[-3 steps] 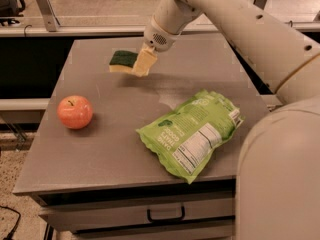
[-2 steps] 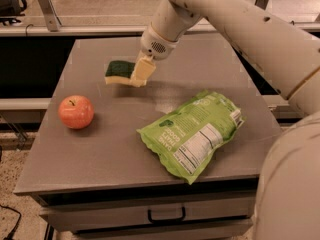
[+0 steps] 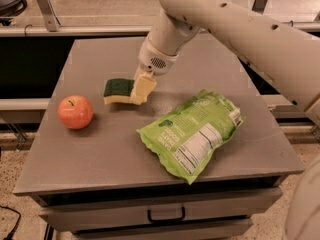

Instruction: Move sponge near apple

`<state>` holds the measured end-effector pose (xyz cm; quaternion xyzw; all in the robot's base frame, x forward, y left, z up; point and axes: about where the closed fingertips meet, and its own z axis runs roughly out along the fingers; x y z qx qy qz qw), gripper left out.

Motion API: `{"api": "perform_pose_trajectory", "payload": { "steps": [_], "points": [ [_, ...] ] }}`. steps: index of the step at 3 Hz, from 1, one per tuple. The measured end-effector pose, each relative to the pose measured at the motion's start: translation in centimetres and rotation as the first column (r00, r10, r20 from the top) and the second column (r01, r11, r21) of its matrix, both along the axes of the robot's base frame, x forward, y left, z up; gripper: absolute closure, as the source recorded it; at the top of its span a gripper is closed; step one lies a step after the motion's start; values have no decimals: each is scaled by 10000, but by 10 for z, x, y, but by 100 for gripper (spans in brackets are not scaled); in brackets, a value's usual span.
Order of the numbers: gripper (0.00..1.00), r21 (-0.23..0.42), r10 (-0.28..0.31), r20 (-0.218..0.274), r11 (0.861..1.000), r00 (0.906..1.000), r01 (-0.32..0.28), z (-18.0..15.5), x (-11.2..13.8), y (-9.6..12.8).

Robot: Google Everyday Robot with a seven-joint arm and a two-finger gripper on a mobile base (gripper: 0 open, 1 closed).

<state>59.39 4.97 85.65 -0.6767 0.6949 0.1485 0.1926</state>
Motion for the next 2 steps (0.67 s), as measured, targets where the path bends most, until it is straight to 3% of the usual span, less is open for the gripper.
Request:
{"api": "perform_pose_trajectory", "payload": {
  "steps": [2],
  "points": [
    [28, -82, 358, -141, 9993, 9993, -360, -8, -21, 0]
  ]
}}
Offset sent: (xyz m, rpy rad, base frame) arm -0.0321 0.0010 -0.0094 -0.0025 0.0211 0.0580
